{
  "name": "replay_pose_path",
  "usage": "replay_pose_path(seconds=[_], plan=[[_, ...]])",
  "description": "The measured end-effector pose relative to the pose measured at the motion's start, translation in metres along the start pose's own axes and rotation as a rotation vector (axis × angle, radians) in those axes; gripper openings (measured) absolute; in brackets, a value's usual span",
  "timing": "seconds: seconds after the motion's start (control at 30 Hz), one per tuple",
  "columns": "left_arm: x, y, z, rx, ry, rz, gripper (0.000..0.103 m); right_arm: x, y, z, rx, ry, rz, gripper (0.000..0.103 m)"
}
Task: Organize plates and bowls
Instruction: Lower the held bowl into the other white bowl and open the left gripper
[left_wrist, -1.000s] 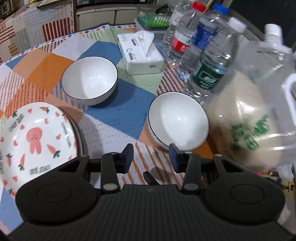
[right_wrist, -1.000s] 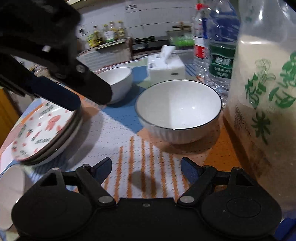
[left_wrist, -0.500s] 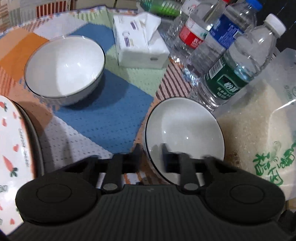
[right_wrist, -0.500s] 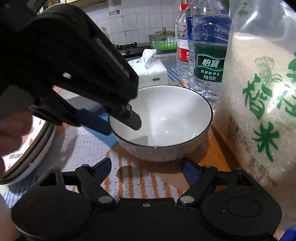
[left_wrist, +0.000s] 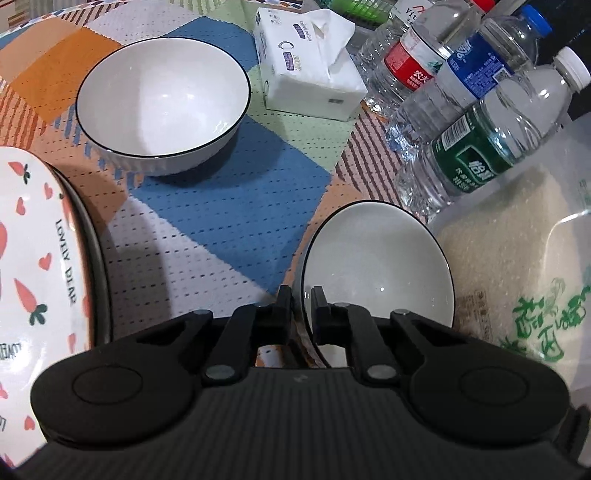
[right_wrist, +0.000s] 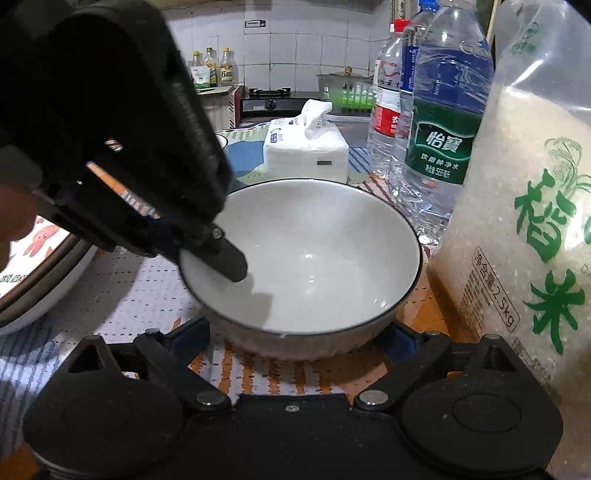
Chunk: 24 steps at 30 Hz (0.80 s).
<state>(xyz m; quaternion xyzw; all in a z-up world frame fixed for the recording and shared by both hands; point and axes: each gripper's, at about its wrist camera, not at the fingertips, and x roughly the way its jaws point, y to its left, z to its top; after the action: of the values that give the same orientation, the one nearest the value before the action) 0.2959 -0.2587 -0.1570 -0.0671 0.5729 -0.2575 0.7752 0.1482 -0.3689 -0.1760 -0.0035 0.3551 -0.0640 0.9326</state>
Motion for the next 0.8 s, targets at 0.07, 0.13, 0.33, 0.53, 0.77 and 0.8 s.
replay_pose_path(seconds=[0.07, 0.13, 0.33, 0.53, 0.77, 0.8], plan=[[0.0, -0.005, -0.001, 0.024, 0.016, 0.044, 0.009, 0.0, 0.0, 0.001, -0.02, 0.005, 0.004, 0.096], [-0.003, -0.012, -0.003, 0.054, 0.029, 0.084, 0.009, -0.001, 0.004, 0.005, -0.072, 0.011, -0.004, 0.092], [-0.023, -0.017, -0.006, 0.076, 0.034, 0.059, 0.011, -0.013, 0.001, 0.008, -0.096, 0.021, 0.019, 0.09], [-0.061, -0.022, -0.015, 0.109, 0.028, 0.046, 0.013, -0.047, -0.001, 0.009, -0.095, -0.018, 0.094, 0.09], [-0.115, -0.021, -0.035, 0.116, -0.006, 0.039, 0.013, -0.098, 0.003, 0.012, -0.133, -0.076, 0.228, 0.091], [-0.124, -0.019, -0.039, 0.115, -0.01, 0.037, 0.013, -0.105, 0.004, 0.011, -0.137, -0.082, 0.246, 0.091]])
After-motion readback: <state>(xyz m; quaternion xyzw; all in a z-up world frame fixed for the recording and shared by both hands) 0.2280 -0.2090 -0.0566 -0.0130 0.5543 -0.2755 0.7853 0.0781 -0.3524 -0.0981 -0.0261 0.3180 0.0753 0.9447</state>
